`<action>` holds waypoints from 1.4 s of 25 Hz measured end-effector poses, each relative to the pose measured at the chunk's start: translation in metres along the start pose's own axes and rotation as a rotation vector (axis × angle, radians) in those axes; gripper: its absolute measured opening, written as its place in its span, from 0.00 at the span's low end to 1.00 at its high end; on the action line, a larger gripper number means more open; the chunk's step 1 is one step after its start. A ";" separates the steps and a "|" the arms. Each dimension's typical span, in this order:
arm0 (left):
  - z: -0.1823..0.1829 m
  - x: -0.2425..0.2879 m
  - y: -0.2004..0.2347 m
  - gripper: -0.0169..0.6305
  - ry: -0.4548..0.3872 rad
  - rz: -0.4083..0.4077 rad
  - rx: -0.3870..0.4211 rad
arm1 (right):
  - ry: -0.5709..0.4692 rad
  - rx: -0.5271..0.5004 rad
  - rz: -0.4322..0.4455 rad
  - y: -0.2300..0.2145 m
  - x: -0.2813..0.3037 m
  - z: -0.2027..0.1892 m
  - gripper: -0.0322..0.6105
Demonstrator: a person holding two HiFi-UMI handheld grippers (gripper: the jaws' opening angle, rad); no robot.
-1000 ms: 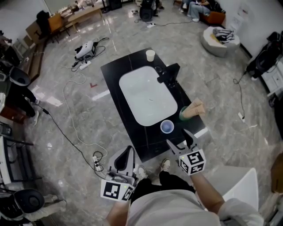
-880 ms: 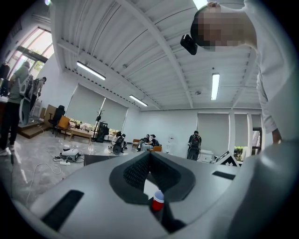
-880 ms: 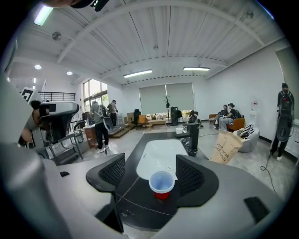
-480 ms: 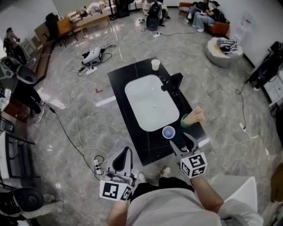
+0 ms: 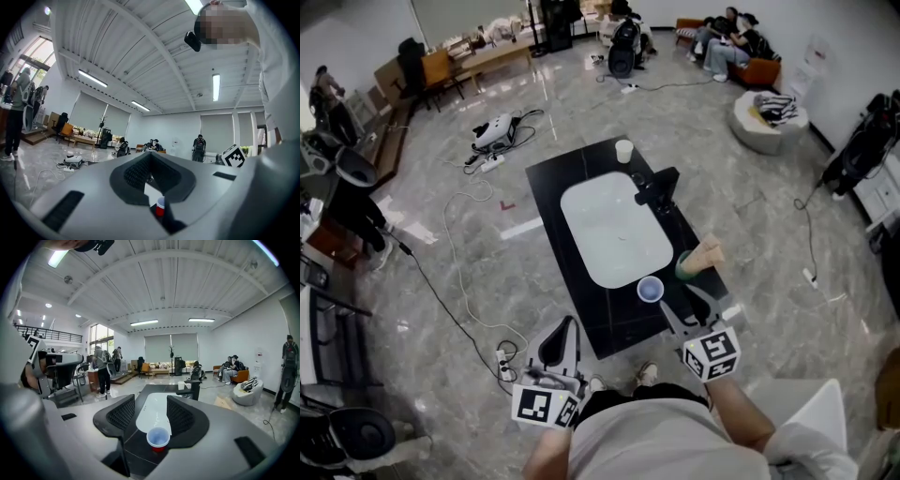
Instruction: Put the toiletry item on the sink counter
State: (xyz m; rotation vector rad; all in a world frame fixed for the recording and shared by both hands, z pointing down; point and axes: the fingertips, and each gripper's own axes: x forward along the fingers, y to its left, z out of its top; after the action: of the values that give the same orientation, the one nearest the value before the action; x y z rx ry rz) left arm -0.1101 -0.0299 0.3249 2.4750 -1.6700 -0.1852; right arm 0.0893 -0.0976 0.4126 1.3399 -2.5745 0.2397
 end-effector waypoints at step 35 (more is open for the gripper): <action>-0.003 -0.008 -0.009 0.03 0.005 -0.079 -0.003 | -0.142 -0.046 0.014 0.033 -0.037 0.059 0.22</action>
State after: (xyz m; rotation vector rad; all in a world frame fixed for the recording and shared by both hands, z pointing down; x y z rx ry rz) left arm -0.1040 -0.0185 0.3263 2.5388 -1.5706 -0.1902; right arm 0.0751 -0.0644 0.3440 1.3695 -2.6879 0.0896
